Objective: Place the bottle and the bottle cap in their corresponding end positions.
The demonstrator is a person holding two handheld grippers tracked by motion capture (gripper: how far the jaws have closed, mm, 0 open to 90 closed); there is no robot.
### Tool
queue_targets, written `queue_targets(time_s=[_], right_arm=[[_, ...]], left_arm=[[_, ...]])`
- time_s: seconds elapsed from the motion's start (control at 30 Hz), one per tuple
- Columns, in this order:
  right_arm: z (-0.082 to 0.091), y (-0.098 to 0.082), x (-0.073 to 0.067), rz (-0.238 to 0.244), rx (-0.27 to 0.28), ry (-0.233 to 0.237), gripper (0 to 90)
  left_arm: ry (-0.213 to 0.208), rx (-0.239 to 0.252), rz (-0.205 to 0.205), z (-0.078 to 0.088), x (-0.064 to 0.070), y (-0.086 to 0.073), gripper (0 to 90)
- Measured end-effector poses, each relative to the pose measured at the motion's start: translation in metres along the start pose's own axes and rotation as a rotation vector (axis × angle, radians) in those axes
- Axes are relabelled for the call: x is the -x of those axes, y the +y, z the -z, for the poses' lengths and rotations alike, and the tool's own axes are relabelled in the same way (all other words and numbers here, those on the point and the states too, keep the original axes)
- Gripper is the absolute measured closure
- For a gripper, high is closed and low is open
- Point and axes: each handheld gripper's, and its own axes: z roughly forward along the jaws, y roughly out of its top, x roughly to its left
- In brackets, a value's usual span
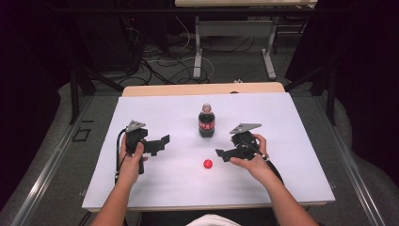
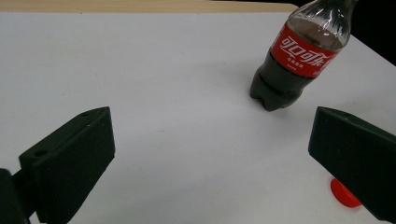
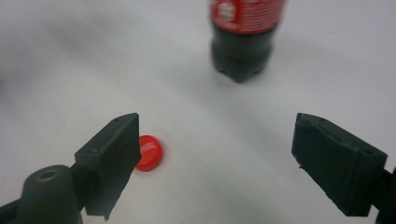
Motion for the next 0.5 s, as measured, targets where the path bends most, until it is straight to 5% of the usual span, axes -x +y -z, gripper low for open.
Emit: queue_targets(time_s=[0.17, 0.5], right_arm=[[0.017, -0.003, 0.027, -0.064, 0.059, -0.119, 7.5], [0.04, -0.018, 0.075, -0.213, 0.071, -0.226, 1.9]], left_arm=[[0.015, 0.016, 0.015, 0.0, -0.003, -0.001, 0.7], [0.037, 0.033, 0.051, 0.002, -0.012, -0.002, 0.7]])
